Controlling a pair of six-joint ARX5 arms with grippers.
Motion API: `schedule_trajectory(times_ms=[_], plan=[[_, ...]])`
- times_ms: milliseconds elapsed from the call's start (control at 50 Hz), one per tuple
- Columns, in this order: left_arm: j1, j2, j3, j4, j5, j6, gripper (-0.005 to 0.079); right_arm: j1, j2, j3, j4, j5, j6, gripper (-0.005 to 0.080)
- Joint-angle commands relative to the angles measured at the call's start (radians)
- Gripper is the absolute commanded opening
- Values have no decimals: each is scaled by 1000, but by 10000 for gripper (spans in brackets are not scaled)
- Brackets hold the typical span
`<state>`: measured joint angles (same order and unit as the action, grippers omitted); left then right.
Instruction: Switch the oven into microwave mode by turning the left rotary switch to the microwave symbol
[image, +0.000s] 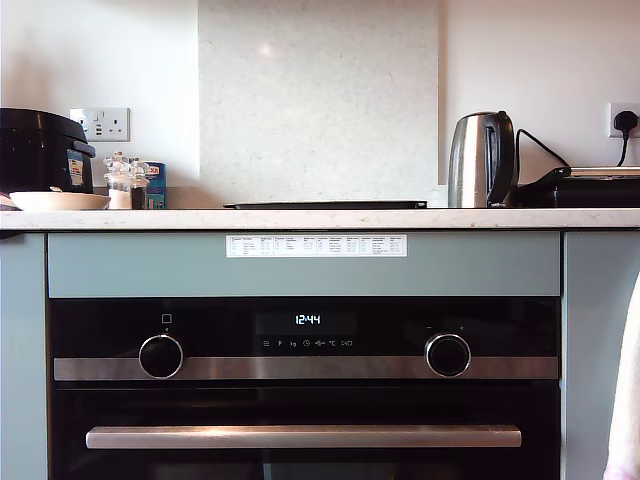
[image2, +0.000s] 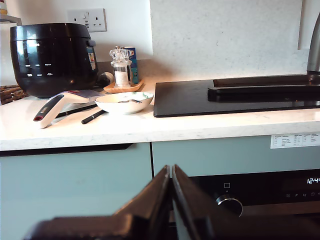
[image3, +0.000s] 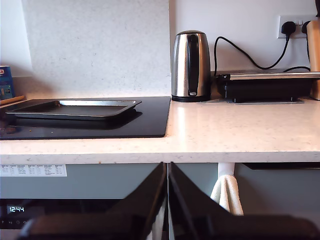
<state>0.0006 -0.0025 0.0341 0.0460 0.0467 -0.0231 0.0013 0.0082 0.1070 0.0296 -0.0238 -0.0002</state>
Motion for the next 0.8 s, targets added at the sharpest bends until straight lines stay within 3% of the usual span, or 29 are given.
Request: schedule_trajectory(times_ms=[0, 360, 600, 780], plan=[[-3, -3, 105, -67, 148, -109, -19, -3, -6, 21, -146, -74, 109, -12], [-3, -3, 163, -85, 156, -111, -19, -3, -6, 86, -154, -82, 109, -12], [-4, 88, 163, -187, 189, -107, -19, -3, 3, 85, -331, -115, 109, -12], [-8, 227, 163, -175, 267, -106, -19, 1, 14, 85, -364, -169, 109, -12]])
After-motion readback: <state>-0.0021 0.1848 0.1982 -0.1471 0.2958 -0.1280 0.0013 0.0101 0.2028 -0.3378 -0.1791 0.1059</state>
